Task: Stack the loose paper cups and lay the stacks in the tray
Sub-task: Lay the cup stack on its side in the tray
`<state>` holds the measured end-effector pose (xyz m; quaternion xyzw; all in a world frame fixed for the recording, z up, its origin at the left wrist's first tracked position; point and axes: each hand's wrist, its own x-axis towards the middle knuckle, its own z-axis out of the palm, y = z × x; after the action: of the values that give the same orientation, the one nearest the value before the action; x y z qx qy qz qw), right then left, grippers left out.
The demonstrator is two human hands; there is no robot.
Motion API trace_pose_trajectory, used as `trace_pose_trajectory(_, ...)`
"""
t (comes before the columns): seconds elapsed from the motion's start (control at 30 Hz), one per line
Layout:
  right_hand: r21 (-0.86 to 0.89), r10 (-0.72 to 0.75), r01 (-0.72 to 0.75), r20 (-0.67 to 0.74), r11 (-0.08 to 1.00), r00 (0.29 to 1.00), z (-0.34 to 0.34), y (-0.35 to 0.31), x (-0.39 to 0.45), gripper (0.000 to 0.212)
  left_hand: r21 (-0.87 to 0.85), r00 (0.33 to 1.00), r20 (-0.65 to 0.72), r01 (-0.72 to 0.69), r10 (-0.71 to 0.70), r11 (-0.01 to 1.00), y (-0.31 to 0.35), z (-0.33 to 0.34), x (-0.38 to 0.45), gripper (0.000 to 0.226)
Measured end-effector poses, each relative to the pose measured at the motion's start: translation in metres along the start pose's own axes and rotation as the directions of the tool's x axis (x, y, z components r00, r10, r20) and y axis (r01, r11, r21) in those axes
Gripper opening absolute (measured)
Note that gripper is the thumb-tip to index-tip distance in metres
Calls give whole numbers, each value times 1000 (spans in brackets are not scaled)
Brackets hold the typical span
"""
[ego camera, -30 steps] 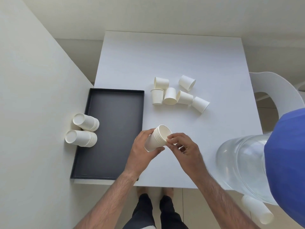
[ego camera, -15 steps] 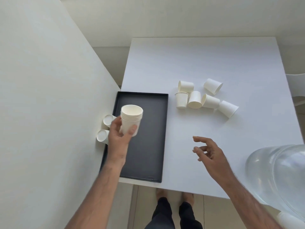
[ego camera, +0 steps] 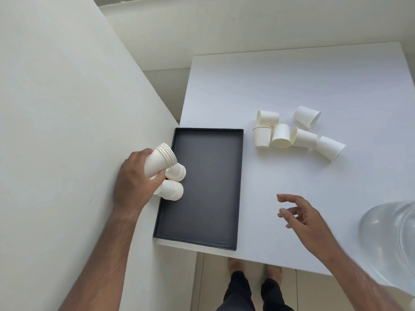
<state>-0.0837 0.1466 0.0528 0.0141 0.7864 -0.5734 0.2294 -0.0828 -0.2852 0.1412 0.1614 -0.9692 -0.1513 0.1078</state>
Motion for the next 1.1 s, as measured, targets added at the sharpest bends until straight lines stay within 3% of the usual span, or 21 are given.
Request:
trace_pose_trajectory(0.2, 4, 18, -18, -24, 1000, 1000, -12, 5, -8, 30, 327, 967, 218, -198, 130, 924, 5, -1, 34, 57)
trace_pose_trajectory(0.43, 16, 54, -53, -36, 998, 998, -23, 18, -19, 32, 578, 867, 496, -377, 55, 723, 16, 11, 72, 42)
trace_pose_trajectory(0.73, 11, 112, -112, -68, 994, 991, -32, 30, -26, 30, 630, 820, 572, -419, -25, 654, 8, 49, 64, 42)
trace_pose_trajectory(1.1, -56, 169, -180, -155, 982, 973, -39, 45, 17, 24, 647, 841, 536, -353, -75, 676, -1, 82, 64, 39)
